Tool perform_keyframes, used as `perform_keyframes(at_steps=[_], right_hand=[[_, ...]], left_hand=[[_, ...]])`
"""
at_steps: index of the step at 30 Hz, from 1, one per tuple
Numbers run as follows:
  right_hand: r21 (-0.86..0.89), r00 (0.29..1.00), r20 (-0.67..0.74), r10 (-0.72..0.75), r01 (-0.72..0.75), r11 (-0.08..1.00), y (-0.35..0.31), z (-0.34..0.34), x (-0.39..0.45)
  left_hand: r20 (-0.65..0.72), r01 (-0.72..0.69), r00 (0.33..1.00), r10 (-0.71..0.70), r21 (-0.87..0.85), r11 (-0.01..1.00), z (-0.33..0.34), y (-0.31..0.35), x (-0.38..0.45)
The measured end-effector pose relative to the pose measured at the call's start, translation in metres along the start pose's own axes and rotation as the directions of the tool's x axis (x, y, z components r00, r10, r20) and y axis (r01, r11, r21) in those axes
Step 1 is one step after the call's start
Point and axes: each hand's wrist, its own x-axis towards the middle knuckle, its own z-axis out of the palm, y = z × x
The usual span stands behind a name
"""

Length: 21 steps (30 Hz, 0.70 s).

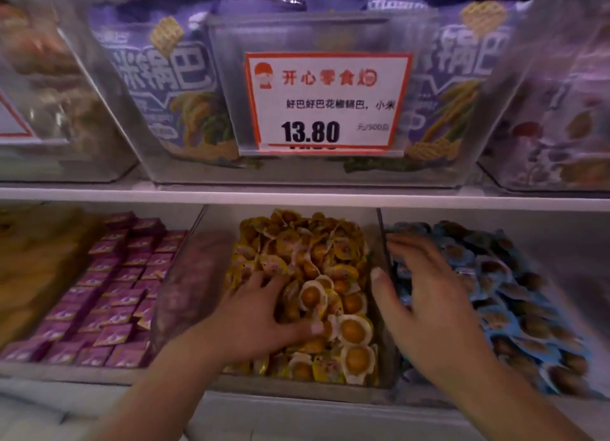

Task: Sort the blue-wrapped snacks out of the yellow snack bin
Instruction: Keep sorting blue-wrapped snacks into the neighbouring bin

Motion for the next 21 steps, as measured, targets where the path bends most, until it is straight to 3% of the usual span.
perform_keyframes(at_steps=[4,7,10,14,18,21], right_hand=[[0.142,0.997,0.058,0.047,-0.055,0.988,0.004,0.01,0.005],[0.157,0.999,0.025,0.028,-0.032,0.987,0.005,0.016,0.007],[0.168,0.999,0.027,0.022,-0.027,0.985,0.01,0.017,0.007],[0.188,0.999,0.048,0.019,-0.028,0.982,0.01,0.015,0.009],[0.186,0.998,0.061,0.022,-0.033,0.982,0.01,0.012,0.01],[0.186,0.997,0.082,0.002,-0.018,0.982,0.014,0.012,0.009]], left_hand=[[0.097,0.01,0.995,-0.005,-0.056,0.998,0.015,0.031,0.003],[-0.059,-0.173,0.984,0.17,-0.049,0.984,0.023,0.057,-0.003],[-0.02,-0.335,0.942,0.335,-0.037,0.941,0.023,0.071,-0.008],[0.061,-0.316,0.947,0.316,-0.01,0.949,0.018,0.066,-0.004],[-0.01,-0.29,0.956,0.293,0.108,0.951,0.012,0.054,0.004],[-0.117,-0.177,0.971,0.209,0.241,0.954,-0.005,0.018,0.015]])
